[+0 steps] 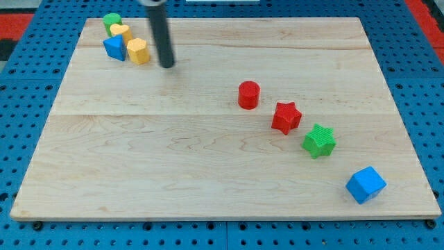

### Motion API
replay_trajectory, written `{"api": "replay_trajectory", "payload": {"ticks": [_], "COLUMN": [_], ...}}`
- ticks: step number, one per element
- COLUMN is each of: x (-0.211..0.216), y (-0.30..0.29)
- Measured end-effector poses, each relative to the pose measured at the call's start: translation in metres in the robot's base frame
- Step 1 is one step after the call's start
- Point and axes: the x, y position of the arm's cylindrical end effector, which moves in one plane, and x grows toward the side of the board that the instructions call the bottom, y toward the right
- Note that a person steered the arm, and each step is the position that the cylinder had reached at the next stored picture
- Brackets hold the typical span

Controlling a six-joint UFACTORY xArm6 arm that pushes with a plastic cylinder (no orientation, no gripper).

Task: Move the red circle diagonal to the bottom right side of the yellow hexagon

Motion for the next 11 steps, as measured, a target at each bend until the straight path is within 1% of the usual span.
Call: {"api": "replay_trajectory", "payload": {"ticks": [1,2,3,4,5,6,7,8,9,10,11], "x": [0.013,0.035,0.071,0.092,0.097,0.134,0.109,0.077,0.119,0.097,0.044], "y": [0.055,0.12,0.14,0.114,0.081,0.076,0.009,-0.027,0.003,0.024,0.027]}}
